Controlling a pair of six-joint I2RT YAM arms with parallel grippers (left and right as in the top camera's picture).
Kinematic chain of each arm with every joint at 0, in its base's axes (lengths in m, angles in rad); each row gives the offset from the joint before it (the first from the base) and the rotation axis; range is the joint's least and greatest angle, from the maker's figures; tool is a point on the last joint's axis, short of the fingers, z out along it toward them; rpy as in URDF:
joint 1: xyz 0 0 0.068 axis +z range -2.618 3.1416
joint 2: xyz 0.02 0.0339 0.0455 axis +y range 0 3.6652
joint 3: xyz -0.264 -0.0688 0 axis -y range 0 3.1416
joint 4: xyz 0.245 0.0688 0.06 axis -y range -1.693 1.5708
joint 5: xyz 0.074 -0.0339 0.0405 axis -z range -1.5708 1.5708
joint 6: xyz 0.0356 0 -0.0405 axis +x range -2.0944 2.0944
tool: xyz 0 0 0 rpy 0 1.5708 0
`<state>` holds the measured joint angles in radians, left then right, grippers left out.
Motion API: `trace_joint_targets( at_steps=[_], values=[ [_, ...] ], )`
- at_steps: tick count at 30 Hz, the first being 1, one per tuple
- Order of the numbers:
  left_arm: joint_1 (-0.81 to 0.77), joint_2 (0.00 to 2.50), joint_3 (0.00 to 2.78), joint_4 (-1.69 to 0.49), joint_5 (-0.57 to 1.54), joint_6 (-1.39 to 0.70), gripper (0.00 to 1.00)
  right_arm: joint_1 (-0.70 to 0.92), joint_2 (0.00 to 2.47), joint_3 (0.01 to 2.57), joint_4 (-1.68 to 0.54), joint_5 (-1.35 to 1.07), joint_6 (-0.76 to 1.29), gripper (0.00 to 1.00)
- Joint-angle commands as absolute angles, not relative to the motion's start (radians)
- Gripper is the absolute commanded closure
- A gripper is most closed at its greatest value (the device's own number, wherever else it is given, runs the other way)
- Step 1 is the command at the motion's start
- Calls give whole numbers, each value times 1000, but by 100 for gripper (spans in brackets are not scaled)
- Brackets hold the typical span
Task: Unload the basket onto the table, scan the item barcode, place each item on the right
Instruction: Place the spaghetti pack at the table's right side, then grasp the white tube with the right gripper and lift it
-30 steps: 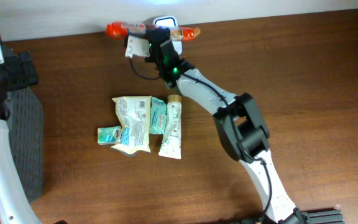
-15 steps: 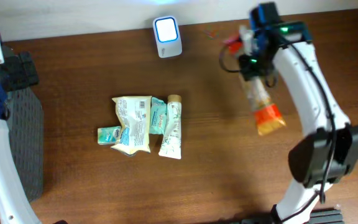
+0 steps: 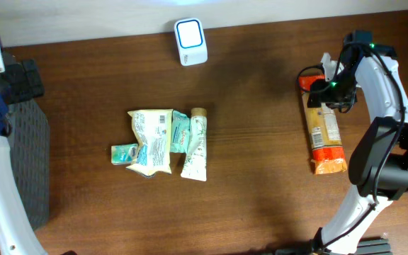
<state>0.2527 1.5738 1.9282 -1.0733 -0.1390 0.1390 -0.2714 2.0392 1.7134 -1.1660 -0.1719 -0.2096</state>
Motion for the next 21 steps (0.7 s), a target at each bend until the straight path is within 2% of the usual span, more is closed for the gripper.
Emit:
trace_joint_targets(
  at_steps=[1, 4, 7, 8, 10, 15, 16, 19, 21],
  values=[
    [257, 1571, 1934, -1072, -139, 155, 1, -248, 2017, 1774, -1174, -414, -209, 39],
    [257, 1571, 1934, -1072, -139, 155, 1, -128, 2018, 1774, -1165, -631, -194, 40],
    [257, 1571, 1934, -1072, -139, 155, 1, 41, 2023, 1753, -1083, -653, -21, 41],
    [257, 1571, 1934, -1072, -139, 155, 1, 97, 2029, 1740, -1051, -629, 33, 41],
    [257, 1571, 1934, -1072, -139, 155, 1, 247, 2055, 1711, -1001, -508, 168, 50],
    [257, 1571, 1934, -1072, -139, 155, 1, 455, 2101, 1692, -988, -240, 297, 55],
    [257, 1571, 1934, -1072, -139, 155, 1, 489, 2115, 1692, -991, -192, 298, 59],
    [257, 1571, 1934, -1072, -139, 155, 1, 505, 2171, 1691, -1023, -137, 327, 67],
    [257, 1571, 1934, -1072, -139, 155, 1, 486, 2200, 1691, -1047, -134, 327, 67]
  ],
)
